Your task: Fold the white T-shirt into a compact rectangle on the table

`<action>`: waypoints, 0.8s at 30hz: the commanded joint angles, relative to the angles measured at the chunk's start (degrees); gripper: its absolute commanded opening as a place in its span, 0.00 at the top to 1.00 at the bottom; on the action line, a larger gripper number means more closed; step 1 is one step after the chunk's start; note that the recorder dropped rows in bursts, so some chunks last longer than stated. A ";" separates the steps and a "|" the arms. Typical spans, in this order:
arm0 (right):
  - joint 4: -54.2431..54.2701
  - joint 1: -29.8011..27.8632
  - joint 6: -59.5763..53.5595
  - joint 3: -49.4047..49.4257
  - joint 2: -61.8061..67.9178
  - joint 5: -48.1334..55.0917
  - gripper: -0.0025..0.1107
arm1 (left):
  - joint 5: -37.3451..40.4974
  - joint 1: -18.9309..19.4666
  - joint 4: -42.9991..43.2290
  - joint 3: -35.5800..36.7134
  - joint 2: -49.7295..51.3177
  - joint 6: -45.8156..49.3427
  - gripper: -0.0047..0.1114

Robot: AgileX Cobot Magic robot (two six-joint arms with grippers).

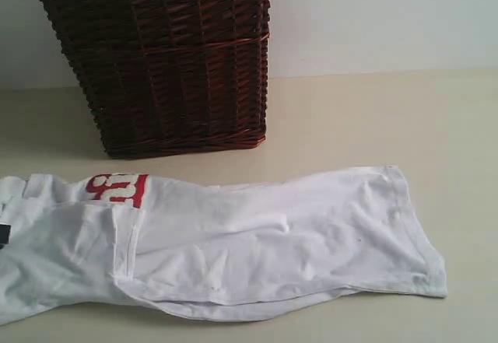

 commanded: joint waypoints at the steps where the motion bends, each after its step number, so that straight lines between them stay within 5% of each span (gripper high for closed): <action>1: 0.11 -0.48 0.04 0.09 -0.29 -0.34 0.98 | 10.57 5.36 5.99 0.45 -1.88 0.08 0.96; 10: 0.11 -0.48 0.04 0.09 -0.29 -0.34 0.98 | 26.65 7.03 4.62 0.45 -5.70 0.08 0.96; 24: 0.11 -0.48 0.04 0.09 -0.29 -0.34 0.98 | 24.63 7.03 -3.08 0.45 -7.65 0.02 0.96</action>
